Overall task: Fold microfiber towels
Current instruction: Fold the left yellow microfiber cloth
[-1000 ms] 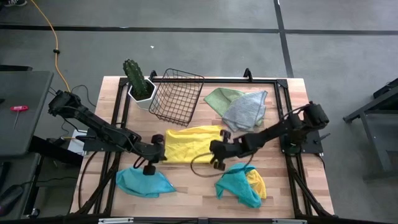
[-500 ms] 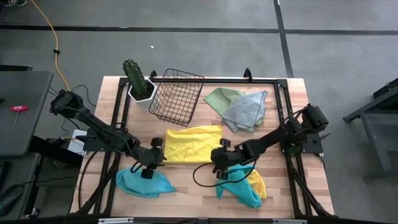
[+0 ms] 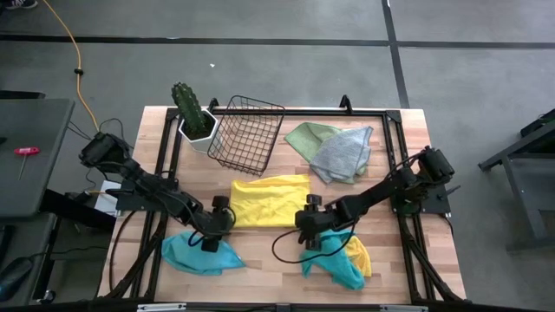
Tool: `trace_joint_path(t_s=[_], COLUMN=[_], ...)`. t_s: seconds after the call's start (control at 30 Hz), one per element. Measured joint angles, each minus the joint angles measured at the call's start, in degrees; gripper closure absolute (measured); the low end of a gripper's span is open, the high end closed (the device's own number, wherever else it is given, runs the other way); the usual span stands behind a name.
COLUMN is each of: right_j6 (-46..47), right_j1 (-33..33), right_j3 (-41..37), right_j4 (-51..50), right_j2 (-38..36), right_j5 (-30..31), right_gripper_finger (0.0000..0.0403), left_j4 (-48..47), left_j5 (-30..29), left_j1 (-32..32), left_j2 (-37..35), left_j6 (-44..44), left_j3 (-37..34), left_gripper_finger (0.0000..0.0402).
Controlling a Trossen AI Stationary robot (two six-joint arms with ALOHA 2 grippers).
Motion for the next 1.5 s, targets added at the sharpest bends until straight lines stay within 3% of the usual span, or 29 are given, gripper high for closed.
trace_joint_path(t_s=[0.37, 0.83, 1.0, 1.17, 1.23, 1.5], right_j6=[-7.7, -5.9, -4.4, -2.2, -0.4, 0.5], right_j1=[0.2, 0.4, 0.5, 0.5, 0.5, 1.7], right_j3=[0.0, 0.3, 0.2, 0.2, 0.2, 4.4], right_j4=[-2.4, -3.7, -3.6, -3.3, -3.1, -3.8], right_j2=[0.0, 4.8, 4.7, 4.8, 4.6, 1.3], right_j5=[-0.9, -1.8, -2.5, -6.5, -8.0, -11.2], right_gripper_finger=[0.0192, 0.0198, 0.0261, 0.0381, 0.0390, 0.0397], left_j4=[0.2, -0.9, -1.0, -1.2, -1.2, -10.4], left_j5=[-0.6, 0.5, 0.4, 0.9, 2.5, 10.1], left_j1=[0.0, 0.1, 0.1, 0.2, 0.1, -0.6], left_j2=[0.3, 0.3, 0.3, 0.3, 0.3, -2.2], left_j6=[-1.3, -4.1, -6.0, -11.6, -14.5, -18.6], left_j3=[0.0, 0.0, -0.1, 0.0, 0.0, 5.0], left_gripper_finger=[0.0232, 0.0232, 0.0257, 0.0353, 0.0388, 0.0398])
